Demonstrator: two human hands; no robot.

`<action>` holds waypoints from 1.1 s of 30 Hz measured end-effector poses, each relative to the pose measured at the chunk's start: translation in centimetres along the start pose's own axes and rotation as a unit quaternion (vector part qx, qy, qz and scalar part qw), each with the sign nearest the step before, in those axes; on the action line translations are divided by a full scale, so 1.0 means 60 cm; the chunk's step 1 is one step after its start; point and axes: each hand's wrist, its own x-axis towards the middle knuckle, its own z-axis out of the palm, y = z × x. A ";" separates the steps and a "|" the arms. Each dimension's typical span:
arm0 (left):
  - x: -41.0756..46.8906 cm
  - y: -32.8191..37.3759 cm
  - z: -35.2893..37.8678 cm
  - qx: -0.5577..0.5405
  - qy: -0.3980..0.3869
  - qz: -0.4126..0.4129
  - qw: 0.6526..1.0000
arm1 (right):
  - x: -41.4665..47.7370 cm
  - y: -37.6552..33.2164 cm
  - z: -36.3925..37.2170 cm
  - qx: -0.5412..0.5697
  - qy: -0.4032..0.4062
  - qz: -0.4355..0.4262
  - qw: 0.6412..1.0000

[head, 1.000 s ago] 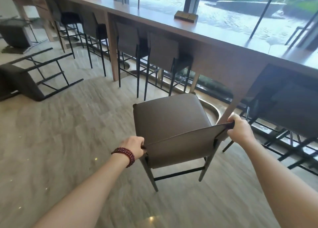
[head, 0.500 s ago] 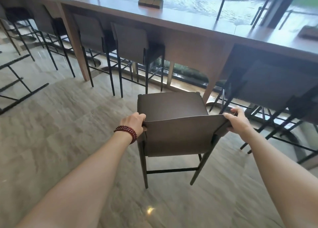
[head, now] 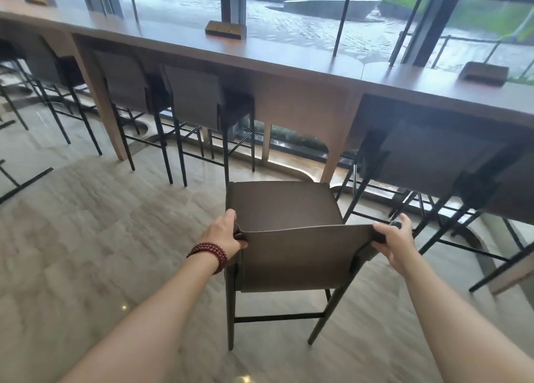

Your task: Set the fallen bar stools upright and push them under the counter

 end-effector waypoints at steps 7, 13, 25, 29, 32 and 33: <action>-0.065 0.027 0.059 -0.683 -0.168 -0.324 0.632 | -0.049 0.026 0.075 0.230 -0.069 0.207 0.948; -0.034 0.105 0.084 -0.743 -0.098 -0.312 0.584 | -0.067 0.027 0.129 0.259 -0.102 0.194 0.941; 0.069 0.098 0.051 -0.766 0.013 -0.290 0.573 | -0.013 0.009 0.177 0.260 -0.058 0.112 0.957; 0.154 0.106 0.008 -0.766 0.007 -0.268 0.584 | 0.025 -0.045 0.228 0.276 -0.052 0.080 0.956; 0.228 0.113 -0.019 -0.767 -0.007 -0.253 0.589 | 0.068 -0.088 0.268 0.283 -0.044 0.067 0.956; 0.242 0.116 -0.026 -0.767 -0.011 -0.252 0.590 | 0.076 -0.098 0.276 0.281 -0.042 0.062 0.957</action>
